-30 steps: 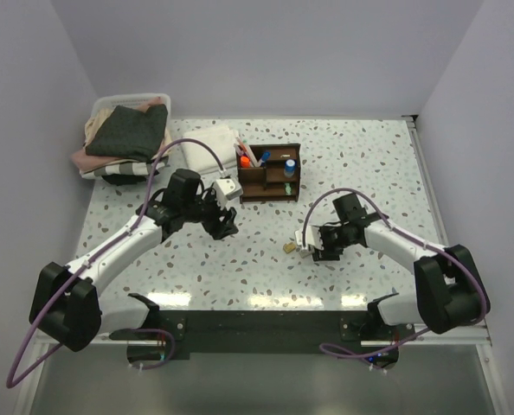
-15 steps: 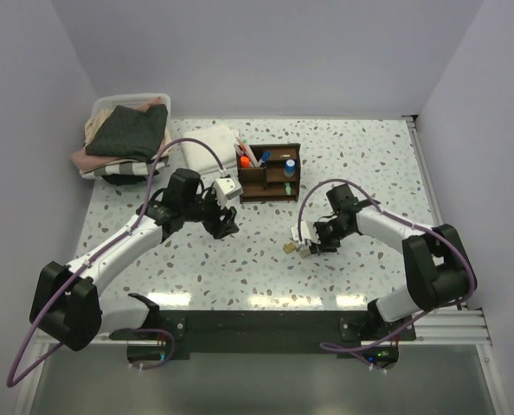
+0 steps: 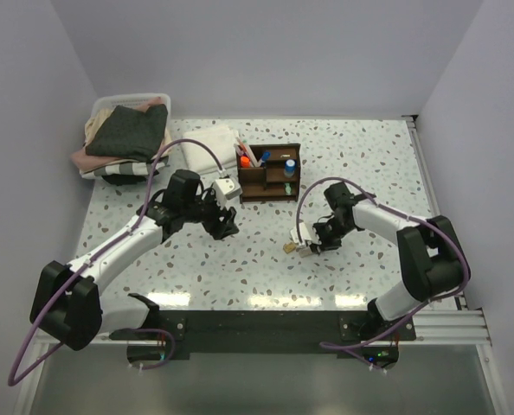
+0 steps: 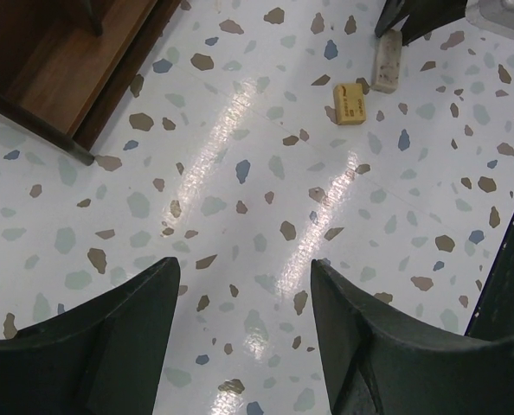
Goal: Sort the stationery into containers
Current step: Pick up the stationery from the center of the board.
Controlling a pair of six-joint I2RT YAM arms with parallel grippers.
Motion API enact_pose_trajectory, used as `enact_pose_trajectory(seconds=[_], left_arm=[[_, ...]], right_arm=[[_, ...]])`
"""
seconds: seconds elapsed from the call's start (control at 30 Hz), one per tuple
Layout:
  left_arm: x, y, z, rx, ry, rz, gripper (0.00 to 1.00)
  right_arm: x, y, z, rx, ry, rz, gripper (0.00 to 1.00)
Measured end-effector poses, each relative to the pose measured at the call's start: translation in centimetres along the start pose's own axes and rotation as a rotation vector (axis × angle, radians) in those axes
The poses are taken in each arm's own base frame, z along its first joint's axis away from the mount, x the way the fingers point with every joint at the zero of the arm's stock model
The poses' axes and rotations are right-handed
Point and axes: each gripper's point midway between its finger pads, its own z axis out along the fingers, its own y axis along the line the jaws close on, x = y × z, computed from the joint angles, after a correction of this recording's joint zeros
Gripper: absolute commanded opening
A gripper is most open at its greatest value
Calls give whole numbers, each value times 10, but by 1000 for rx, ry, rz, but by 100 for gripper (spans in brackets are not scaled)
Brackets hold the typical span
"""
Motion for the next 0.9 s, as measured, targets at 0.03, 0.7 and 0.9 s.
enact_pose_trajectory(seconds=[0.03,0.7,0.9], left_arm=[[0,0,0,1,-1,-1,67],[-5,2,3,-2,-25,10,67],[-1,3,6,1,-12,1,67]], right_arm=[[0,0,0,-1,0,0,12],[-90,-31,-74,316,-290,572,0],[-87,-65,-50,371,-314,939,0]])
